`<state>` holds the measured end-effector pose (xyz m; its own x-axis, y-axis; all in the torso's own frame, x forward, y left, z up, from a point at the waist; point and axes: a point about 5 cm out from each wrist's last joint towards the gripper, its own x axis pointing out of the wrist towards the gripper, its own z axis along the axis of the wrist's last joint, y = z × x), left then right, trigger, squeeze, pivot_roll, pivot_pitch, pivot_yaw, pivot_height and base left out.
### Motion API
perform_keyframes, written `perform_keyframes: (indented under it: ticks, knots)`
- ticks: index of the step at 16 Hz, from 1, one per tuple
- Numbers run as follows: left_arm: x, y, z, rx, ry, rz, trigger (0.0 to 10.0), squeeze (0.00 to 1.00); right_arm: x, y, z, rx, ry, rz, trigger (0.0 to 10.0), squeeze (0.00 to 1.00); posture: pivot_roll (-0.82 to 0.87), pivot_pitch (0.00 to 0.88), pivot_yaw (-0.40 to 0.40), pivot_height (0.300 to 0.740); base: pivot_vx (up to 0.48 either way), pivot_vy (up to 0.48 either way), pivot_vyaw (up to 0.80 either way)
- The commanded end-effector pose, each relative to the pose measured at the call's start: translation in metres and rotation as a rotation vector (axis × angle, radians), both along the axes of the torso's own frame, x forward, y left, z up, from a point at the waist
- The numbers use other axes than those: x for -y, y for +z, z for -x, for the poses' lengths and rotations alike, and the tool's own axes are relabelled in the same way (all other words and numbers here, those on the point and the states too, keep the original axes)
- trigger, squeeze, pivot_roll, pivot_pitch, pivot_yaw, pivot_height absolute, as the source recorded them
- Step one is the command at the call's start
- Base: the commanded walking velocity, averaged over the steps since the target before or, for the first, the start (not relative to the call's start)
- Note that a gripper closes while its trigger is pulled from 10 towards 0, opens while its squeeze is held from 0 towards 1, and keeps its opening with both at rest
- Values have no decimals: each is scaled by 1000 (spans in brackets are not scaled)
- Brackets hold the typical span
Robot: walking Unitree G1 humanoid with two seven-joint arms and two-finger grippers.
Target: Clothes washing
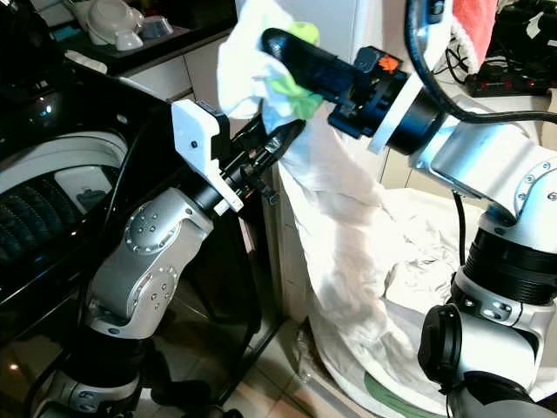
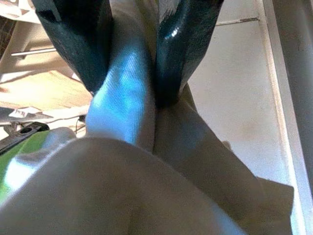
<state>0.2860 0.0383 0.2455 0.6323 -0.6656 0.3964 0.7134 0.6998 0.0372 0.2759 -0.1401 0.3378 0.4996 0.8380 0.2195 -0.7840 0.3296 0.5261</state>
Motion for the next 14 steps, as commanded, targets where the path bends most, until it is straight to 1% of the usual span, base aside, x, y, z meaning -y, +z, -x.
perform_keyframes:
  ticks: [1, 2, 3, 4, 5, 6, 7, 8, 10, 11, 12, 13, 14]
  knots:
    - [-6, -2, -1, -12, 25, 6, 0, 0, -4, 2, 3, 10, 26, -1, 0, 0, -101, 0, 71, 740, 0, 0, 0]
    - [-7, -2, -1, -13, 36, 9, 0, 0, -7, 3, 3, 9, 35, 8, 863, 0, -104, 0, 56, 740, 0, 0, 0]
    - [-9, -3, -1, -14, 54, 16, 0, 0, -9, 4, 2, 9, 47, 21, 3333, 0, -105, 0, 44, 740, 0, 0, 0]
    - [-10, -3, -2, -14, 60, 20, 0, 0, -10, 4, 2, 9, 50, 25, 3843, 0, -105, 0, 41, 740, 0, 0, 0]
    - [-12, -2, -2, -12, 68, 27, 0, 0, -10, 5, 1, 9, 50, 27, 4588, 0, -105, 0, 40, 740, 0, 0, 0]
    - [-12, -2, -2, -11, 71, 29, 0, 0, -10, 5, 1, 9, 50, 28, 4588, 0, -105, 0, 40, 740, 0, 0, 0]
    - [-16, 1, -4, -5, 96, 49, 0, 0, -10, 5, 1, 13, 42, 31, 9882, 0, -106, 0, 44, 740, 0, 0, 0]
    - [-20, 3, -6, 0, 115, 62, 0, 0, -9, 6, 1, 18, 31, 32, 10000, 761, -106, 0, 50, 740, 0, 0, 0]
    - [-26, 6, -10, 12, 146, 69, 0, 0, -7, 5, 1, 21, 14, 32, 10000, 1000, -105, 0, 58, 740, 0, 0, 0]
    - [-31, 9, -12, 23, 172, 75, 0, 0, -6, 6, 2, 26, 13, 26, 10000, 1000, -104, 0, 62, 740, 0, 0, 0]
    - [-42, 16, -17, 47, 224, 76, 0, 0, -3, 7, 4, 41, 11, 21, 10000, 1000, -103, 0, 63, 740, 0, 0, 0]
    - [-47, 19, -19, 69, 253, 64, 0, 0, -2, 7, 5, 45, 5, 25, 10000, 1000, -101, 0, 63, 740, 0, 0, 0]
    - [-78, 45, -31, 176, 409, 34, 0, 0, 4, 4, 7, 65, -25, 65, 10000, 192, -95, 0, 64, 740, 0, 0, 0]
